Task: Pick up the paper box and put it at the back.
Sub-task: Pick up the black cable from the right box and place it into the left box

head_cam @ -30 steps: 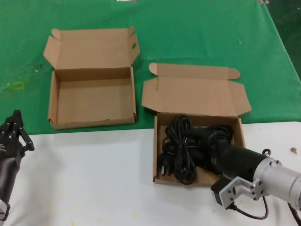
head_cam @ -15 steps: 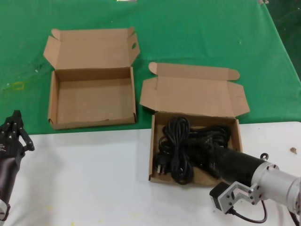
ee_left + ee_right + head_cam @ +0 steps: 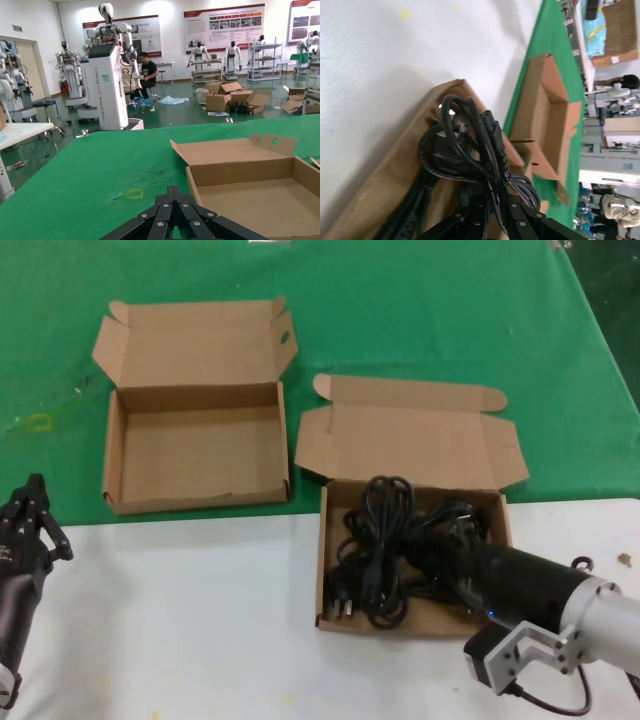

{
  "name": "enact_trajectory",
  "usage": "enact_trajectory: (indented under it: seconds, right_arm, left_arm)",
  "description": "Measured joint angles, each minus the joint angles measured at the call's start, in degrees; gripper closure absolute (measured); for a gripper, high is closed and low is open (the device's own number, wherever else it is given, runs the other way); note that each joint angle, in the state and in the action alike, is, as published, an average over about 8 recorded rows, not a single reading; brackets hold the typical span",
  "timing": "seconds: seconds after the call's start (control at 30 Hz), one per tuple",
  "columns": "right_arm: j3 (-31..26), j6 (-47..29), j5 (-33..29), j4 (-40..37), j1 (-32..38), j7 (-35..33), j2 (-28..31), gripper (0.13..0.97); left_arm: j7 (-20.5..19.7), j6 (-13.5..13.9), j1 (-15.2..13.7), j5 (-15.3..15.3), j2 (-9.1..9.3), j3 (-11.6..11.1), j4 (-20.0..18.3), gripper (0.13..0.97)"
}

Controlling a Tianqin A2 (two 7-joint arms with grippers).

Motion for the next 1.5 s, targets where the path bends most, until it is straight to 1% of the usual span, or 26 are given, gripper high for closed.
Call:
enact_trajectory:
  seconds: [0.17, 0.3, 0.43, 0.57, 0.7, 0.9, 1.0, 1.17, 1.23, 1.33, 1.5]
  right_arm:
    - [0.01, 1.34, -0.29, 4.80, 1.51, 2.44, 3.23, 0.913]
    - [0.24, 1.81, -2.44, 6.77, 3.13, 6.30, 3.87, 0.916]
    - [1.89, 1.71, -7.60, 6.37, 3.82, 12.02, 1.66, 0.916]
    - [5.26, 0.90, -14.23, 2.95, 3.59, 18.49, -3.88, 0.917]
    - [8.24, 0.06, -21.99, -4.40, 4.29, 26.35, -12.52, 0.917]
    - [10.35, -0.07, -35.71, -19.39, 7.41, 38.63, -27.84, 0.917]
    - [11.13, -0.41, -40.59, -26.71, 8.88, 42.07, -34.93, 0.917]
    - [12.66, -1.49, -45.36, -39.02, 11.24, 45.08, -45.47, 0.917]
    - [13.28, -2.12, -47.43, -43.86, 12.19, 46.81, -48.97, 0.917]
    - [12.88, -2.69, -50.97, -50.69, 13.92, 51.39, -53.07, 0.918]
    - [8.67, -1.72, -57.81, -59.46, 17.19, 63.24, -56.79, 0.906]
  left_arm:
    - [0.00, 0.00, 0.00, 0.00, 0.00, 0.00, 0.00, 0.952]
    - [0.00, 0.00, 0.00, 0.00, 0.00, 0.00, 0.00, 0.952]
    - [0.00, 0.00, 0.00, 0.00, 0.00, 0.00, 0.00, 0.952]
    - [0.00, 0.00, 0.00, 0.00, 0.00, 0.00, 0.00, 0.952]
    - [0.00, 0.00, 0.00, 0.00, 0.00, 0.00, 0.00, 0.952]
    - [0.00, 0.00, 0.00, 0.00, 0.00, 0.00, 0.00, 0.952]
    - [0.00, 0.00, 0.00, 0.00, 0.00, 0.00, 0.00, 0.952]
    - [0.00, 0.00, 0.00, 0.00, 0.00, 0.00, 0.00, 0.952]
    - [0.00, 0.00, 0.00, 0.00, 0.00, 0.00, 0.00, 0.952]
    - [0.00, 0.00, 0.00, 0.00, 0.00, 0.00, 0.00, 0.952]
    - [0.00, 0.00, 0.00, 0.00, 0.00, 0.00, 0.00, 0.952]
